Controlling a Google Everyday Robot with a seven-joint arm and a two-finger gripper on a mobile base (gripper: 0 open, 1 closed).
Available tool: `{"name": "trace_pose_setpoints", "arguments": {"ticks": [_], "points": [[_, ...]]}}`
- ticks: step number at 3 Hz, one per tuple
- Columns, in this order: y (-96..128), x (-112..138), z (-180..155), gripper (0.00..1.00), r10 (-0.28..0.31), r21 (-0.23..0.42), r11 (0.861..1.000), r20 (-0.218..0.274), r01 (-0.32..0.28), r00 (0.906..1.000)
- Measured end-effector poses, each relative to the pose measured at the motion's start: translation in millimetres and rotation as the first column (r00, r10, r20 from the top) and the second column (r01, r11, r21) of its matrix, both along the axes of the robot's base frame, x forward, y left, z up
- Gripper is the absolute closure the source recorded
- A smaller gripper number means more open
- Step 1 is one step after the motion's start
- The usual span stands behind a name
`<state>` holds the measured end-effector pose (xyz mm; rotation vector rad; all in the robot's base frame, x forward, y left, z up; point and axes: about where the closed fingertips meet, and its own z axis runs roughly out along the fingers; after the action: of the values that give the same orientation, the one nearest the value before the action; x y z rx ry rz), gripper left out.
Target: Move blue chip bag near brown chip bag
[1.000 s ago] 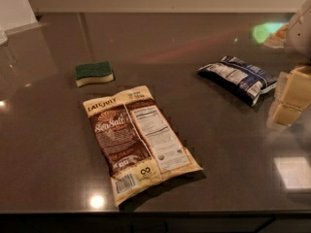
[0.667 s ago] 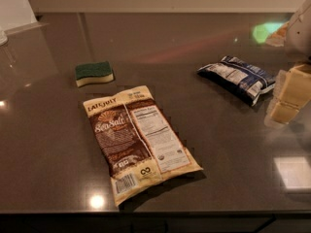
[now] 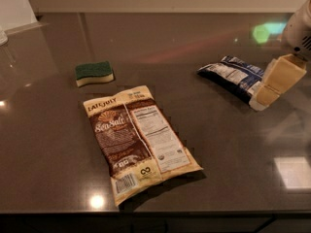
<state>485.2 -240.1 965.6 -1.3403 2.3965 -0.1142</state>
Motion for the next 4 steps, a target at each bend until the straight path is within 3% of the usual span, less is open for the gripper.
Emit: {"name": "trace_pose_setpoints", "arguments": {"ticks": [1,2,4], "points": [[-10,27,-15,0.00,-0.098,0.069,0.993,0.011,0.097,0.9952],[-17,53,-36,0.00,-0.155,0.125,0.980,0.003,0.154,0.9879],[-43,96,-73,0.00,-0.254,0.166,0.953,-0.019,0.254,0.9670]]}}
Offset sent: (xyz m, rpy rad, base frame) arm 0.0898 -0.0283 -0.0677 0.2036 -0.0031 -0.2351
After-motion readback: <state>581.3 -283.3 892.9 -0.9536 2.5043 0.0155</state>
